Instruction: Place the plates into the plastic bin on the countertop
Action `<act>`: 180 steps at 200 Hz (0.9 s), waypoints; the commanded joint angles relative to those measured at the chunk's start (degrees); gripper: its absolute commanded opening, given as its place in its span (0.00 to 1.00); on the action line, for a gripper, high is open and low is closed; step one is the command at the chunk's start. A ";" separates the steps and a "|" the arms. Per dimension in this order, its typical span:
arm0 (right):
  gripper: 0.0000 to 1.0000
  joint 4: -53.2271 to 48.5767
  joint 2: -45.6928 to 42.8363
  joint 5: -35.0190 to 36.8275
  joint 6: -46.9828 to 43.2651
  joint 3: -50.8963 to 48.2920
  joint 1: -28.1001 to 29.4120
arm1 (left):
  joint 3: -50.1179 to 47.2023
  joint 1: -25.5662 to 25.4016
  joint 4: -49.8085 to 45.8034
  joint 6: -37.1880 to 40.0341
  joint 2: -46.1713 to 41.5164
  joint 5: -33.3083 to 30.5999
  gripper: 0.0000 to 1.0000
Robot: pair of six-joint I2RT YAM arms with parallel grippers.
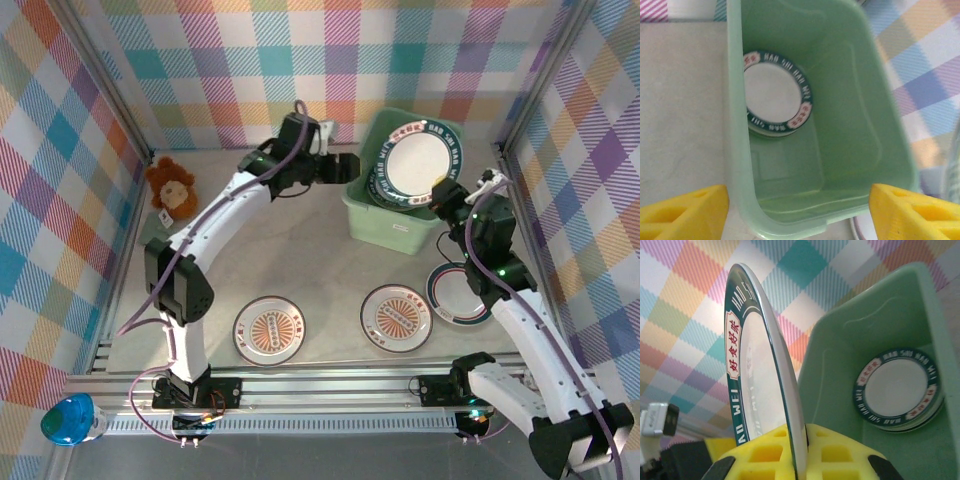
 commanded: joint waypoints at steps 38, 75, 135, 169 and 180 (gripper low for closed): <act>0.00 -5.65 -4.02 -0.48 -0.69 2.36 -5.18 | 9.17 -4.55 -7.35 7.79 8.86 -15.15 0.75; 0.00 -6.86 -4.95 -2.19 -1.13 1.92 -6.80 | 12.18 -5.38 -8.67 7.20 11.81 -18.86 0.72; 0.00 -8.05 -6.06 -4.01 0.27 0.79 -8.04 | 14.51 -5.33 -9.66 5.25 15.34 -18.95 0.64; 0.00 -9.22 -6.99 -4.10 0.29 0.60 -8.06 | 16.30 -5.29 -9.85 3.23 16.69 -18.94 0.48; 0.00 -9.71 -7.11 -4.10 0.42 0.62 -8.12 | 16.31 -5.28 -9.62 2.16 16.64 -19.09 0.42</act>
